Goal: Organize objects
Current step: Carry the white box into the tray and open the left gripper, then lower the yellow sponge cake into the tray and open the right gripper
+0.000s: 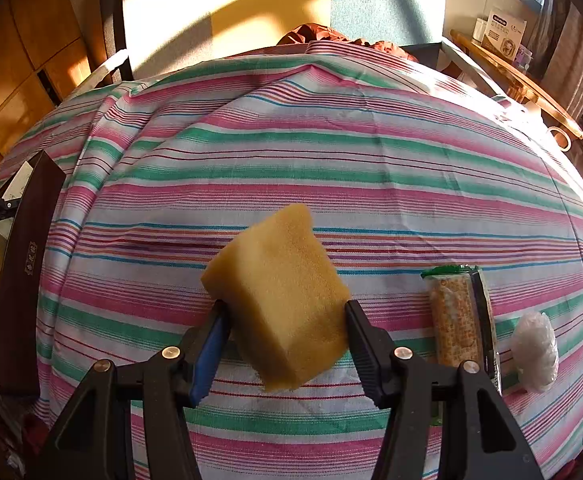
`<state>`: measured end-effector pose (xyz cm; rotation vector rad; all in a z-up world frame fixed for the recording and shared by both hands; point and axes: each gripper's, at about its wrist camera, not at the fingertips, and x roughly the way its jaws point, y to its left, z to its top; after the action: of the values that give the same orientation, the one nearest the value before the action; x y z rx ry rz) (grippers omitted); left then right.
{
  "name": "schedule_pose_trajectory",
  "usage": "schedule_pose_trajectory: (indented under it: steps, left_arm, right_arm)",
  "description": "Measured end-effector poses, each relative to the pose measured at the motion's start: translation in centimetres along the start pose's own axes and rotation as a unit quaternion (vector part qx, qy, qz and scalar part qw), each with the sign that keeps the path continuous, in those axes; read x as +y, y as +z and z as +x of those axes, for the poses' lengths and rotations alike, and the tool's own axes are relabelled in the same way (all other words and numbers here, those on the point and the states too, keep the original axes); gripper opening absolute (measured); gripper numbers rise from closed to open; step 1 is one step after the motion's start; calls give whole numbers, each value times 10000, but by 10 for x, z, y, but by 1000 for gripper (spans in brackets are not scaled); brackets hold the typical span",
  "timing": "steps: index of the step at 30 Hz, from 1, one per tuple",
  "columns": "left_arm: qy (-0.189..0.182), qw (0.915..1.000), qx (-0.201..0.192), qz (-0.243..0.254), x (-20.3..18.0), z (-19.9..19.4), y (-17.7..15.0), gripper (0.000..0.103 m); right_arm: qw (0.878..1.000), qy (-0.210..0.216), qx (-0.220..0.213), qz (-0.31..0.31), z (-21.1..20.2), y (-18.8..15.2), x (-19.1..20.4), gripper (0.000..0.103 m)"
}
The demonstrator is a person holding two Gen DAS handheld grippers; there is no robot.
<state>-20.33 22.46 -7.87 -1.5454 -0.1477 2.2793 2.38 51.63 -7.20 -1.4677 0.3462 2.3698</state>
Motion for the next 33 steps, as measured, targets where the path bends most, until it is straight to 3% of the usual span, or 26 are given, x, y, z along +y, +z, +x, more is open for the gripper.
schedule_pose_trajectory:
  steps: [5,13,21,33]
  left_arm:
    - [-221,9997,35,-121,-3,3,3,61]
    - [-57,9985,-455,288,-3,-38,-12,69]
    - [298,9888,-1256,753,8,-104,-58,77]
    - [780,9744,-1863,989,35,-165,-125,82]
  right_arm:
    - [10000,-7,-3,-9,0,0,0,58]
    - [10000,-30,-5,-29,1,0,1,58]
    - [9999,-103,-19,-110,1,-1,4,58]
    - [9997,-156,-60,-154,0,-2,5,58]
